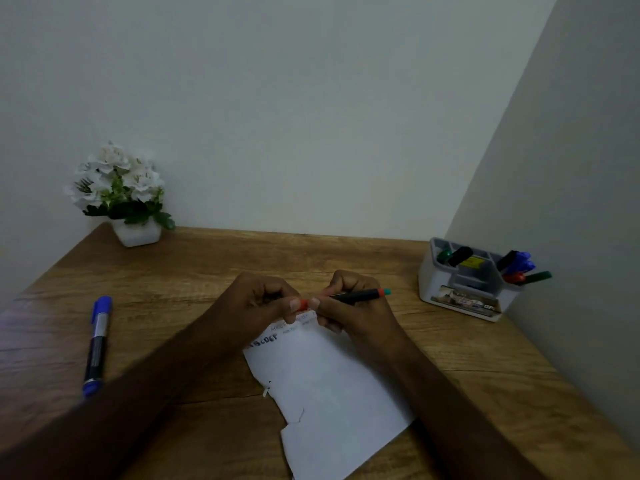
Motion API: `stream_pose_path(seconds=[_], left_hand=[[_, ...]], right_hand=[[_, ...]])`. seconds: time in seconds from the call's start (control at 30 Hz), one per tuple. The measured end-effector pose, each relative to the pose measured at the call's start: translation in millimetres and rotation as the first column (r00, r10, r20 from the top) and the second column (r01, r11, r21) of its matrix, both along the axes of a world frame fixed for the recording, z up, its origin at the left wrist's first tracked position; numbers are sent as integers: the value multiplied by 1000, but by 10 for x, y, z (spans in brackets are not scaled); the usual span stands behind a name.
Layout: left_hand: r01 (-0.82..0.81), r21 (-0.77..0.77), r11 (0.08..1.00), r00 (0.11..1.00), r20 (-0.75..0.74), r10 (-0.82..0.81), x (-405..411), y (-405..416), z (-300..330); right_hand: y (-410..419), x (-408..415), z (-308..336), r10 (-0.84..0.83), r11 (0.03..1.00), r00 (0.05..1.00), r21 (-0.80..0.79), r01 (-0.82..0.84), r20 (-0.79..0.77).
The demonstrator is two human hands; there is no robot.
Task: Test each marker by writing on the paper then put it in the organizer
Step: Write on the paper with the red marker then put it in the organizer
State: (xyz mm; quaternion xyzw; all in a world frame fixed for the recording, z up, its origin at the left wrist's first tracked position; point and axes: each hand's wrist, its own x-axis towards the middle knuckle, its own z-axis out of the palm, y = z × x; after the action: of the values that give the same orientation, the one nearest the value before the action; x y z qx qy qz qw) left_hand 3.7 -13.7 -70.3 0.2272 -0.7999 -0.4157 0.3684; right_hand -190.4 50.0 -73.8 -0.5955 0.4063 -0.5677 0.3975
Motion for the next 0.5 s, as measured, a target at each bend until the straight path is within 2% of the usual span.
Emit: stream_pose_path(seconds=[0.17, 0.27, 0.33, 0.43, 0.5], left_hand=[[-63, 39, 997, 998, 13, 63, -49, 22, 20], [-79, 76, 994, 996, -24, 81, -79, 52, 34], [-98, 32, 995, 995, 0, 98, -73, 51, 39], [-146, -35, 989, 989, 14, 146, -81, 51, 55], [-174, -69, 982, 983, 40, 177, -111, 56, 69]], right_hand=[[-56, 37, -44, -21, 1000, 999, 4, 21, 35], [-74, 14, -49, -62, 998, 998, -6, 62, -3], [-63, -7, -18, -85, 996, 996, -11, 85, -10], [-28, -58, 41, -103, 995, 990, 6, 103, 95], [-24, -113, 29, -215, 977, 977, -17, 215, 5]])
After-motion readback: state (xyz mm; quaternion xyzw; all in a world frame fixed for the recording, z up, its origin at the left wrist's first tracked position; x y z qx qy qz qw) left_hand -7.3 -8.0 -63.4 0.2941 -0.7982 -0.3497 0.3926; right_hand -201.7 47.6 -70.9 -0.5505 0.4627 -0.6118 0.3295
